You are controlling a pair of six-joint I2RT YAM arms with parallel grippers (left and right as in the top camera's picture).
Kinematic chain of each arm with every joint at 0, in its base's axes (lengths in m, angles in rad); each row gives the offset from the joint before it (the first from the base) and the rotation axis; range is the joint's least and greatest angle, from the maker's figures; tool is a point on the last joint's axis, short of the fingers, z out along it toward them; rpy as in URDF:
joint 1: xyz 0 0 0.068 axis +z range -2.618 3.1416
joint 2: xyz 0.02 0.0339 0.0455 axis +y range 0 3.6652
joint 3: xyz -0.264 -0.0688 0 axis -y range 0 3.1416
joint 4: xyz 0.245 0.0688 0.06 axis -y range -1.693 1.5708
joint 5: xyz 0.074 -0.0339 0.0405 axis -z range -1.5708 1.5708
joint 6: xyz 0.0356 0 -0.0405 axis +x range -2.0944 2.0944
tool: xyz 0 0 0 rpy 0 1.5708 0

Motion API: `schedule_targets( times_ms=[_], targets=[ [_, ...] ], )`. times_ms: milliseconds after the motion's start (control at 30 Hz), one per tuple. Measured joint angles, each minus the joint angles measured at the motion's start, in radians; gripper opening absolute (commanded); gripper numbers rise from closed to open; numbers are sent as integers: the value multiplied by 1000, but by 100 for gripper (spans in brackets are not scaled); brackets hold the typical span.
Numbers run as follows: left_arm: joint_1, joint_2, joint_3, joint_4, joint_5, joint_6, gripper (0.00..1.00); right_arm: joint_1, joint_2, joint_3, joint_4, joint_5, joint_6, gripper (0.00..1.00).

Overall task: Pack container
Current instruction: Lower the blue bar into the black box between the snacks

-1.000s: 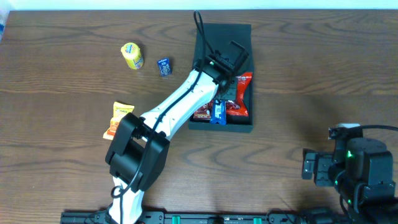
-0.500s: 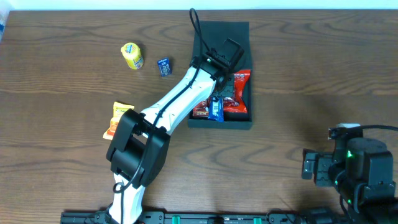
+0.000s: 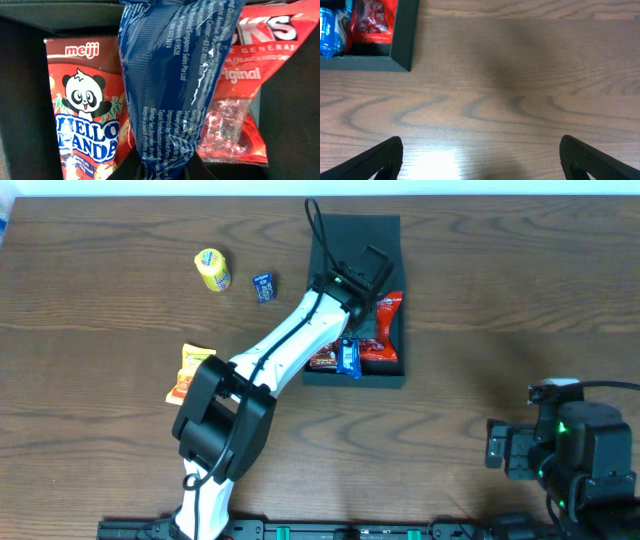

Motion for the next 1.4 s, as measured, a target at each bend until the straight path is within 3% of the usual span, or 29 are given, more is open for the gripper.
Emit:
schedule_targets(
  times_ms=[200, 433, 533, 733, 833, 1400],
  targets=[
    [-2, 4, -18, -15, -11, -18, 45, 0, 0, 0, 0, 0, 0, 99],
    [-6, 13, -18, -23, -10, -29, 60, 0, 0, 0, 0, 0, 0, 99],
    [-12, -1, -18, -27, -11, -31, 72, 0, 0, 0, 0, 0, 0, 99],
    [-14, -125, -18, -40, -14, -30, 85, 0, 0, 0, 0, 0, 0, 99],
    [-14, -191, -18, -33, -36, -29, 98, 0, 0, 0, 0, 0, 0, 99],
    [25, -73, -18, 40, -256, 3, 96, 0, 0, 0, 0, 0, 0, 99]
  ],
)
